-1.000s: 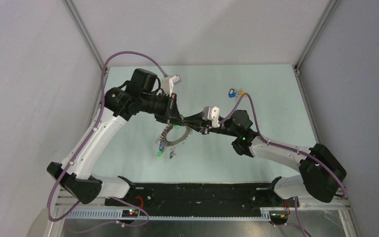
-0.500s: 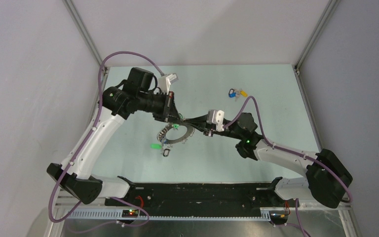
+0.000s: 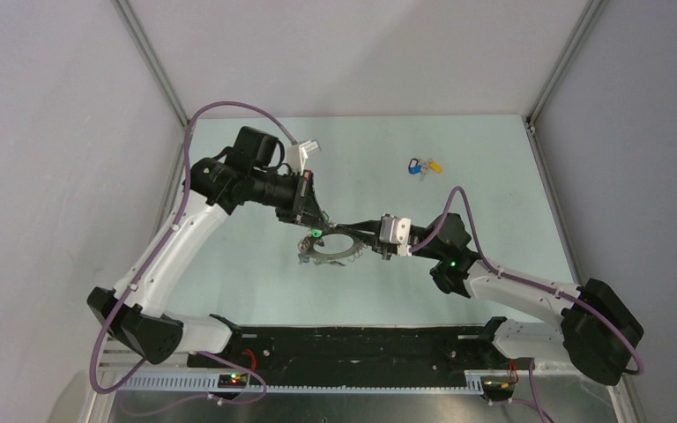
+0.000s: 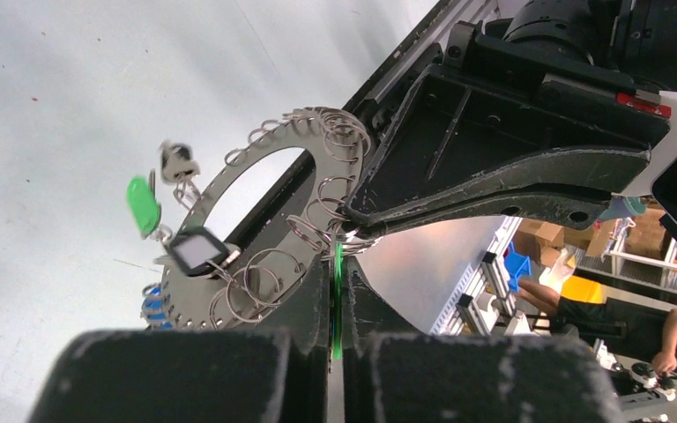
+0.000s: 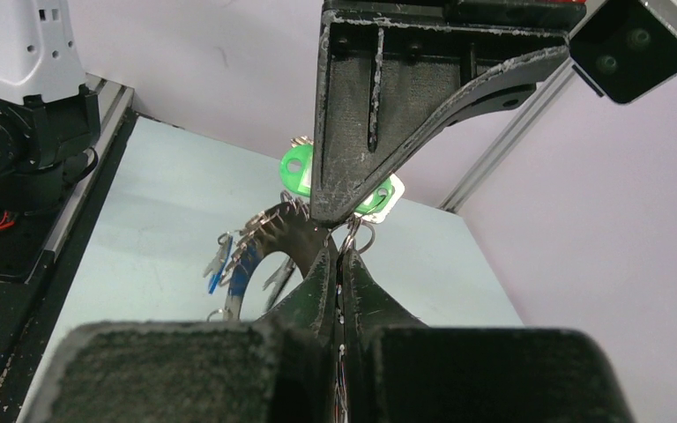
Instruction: Remove the keys from the keyring
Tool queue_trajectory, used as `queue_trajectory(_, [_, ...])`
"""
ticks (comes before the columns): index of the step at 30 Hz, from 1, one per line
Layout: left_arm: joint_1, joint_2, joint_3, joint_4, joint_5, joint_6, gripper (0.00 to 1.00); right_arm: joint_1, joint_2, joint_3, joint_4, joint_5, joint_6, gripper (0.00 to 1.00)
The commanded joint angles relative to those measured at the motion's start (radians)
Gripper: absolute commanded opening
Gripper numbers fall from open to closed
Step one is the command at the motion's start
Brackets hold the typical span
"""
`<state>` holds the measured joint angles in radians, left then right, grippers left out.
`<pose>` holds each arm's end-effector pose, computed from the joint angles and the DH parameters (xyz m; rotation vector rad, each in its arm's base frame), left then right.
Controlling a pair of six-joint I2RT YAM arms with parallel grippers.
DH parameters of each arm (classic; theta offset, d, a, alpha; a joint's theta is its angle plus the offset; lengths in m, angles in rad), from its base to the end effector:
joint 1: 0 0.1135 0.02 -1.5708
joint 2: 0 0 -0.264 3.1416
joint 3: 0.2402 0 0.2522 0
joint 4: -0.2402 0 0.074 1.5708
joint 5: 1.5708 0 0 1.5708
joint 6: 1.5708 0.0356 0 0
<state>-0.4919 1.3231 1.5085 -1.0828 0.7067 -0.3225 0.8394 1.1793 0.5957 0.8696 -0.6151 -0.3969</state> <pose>0.2077 -0.1375 0.3946 0.5409 2.4999 -1.2107 0.1554 0.2040 0.3017 -1.1750 0.7224 0.7658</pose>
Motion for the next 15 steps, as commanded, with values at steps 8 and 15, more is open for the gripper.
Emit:
queue_trajectory(8, [0.018,0.022,-0.022,0.051,0.017,-0.013,0.0,0.033,-0.035,-0.004,0.196,-0.047,-0.026,0.0])
queue_trajectory(15, [0.018,-0.021,0.031,0.05,0.036,-0.01,0.0,0.032,-0.026,-0.017,0.043,0.017,-0.013,0.4])
